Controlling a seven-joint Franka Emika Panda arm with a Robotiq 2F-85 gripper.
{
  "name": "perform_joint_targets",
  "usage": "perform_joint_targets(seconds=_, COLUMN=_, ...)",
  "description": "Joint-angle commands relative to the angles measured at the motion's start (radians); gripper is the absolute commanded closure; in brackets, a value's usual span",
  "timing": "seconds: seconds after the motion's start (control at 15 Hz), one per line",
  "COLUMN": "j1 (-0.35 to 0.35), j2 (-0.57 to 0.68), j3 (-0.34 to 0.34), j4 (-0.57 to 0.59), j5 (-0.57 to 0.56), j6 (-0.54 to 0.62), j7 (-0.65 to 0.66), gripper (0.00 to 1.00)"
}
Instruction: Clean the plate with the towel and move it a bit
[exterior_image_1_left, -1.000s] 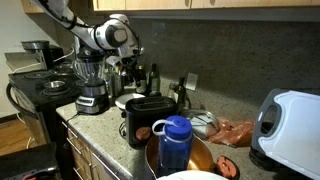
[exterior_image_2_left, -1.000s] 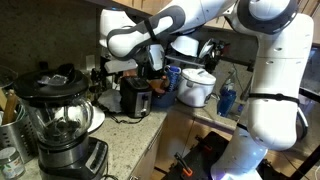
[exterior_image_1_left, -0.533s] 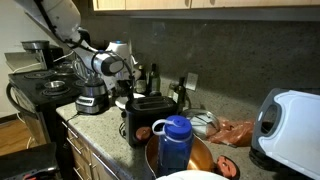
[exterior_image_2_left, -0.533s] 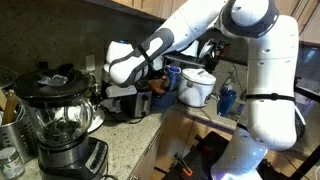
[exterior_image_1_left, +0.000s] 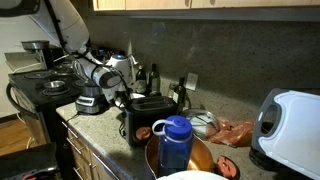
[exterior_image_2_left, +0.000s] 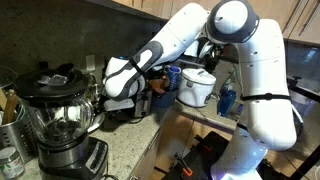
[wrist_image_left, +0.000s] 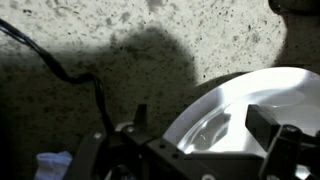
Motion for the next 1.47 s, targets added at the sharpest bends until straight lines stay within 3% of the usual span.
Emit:
perform_joint_targets(seconds=0.0, j1=0.016, j2=0.007, j3=-0.015, j4=0.000, j5=0.015, j6=0.031, j7=-0.018, gripper=0.00)
perform_joint_targets(seconds=0.07, j1=0.018, j2=0.007, j3=-0.018, j4=0.000, j5=0.013, j6=0.035, j7=-0.016, gripper=0.18)
perform_joint_targets(seconds=0.13, j1=0.022, j2=0.007, j3=-0.024, j4=-0.001, j5=0.009, j6=0.039, j7=-0.012, gripper=0.26)
perform_joint_targets(seconds=0.4, j1=0.043, j2=0.009, j3=-0.049, j4=0.000, j5=-0.004, j6=0.059, j7=0.000, gripper=0.58)
perform_joint_targets(seconds=0.73, j1=0.063, j2=0.010, j3=-0.078, j4=0.001, j5=-0.012, j6=0.091, j7=0.011, gripper=0.90)
perform_joint_targets(seconds=1.4, j1=0.079, j2=0.008, j3=-0.096, j4=0.001, j5=-0.017, j6=0.085, j7=0.014, gripper=0.90)
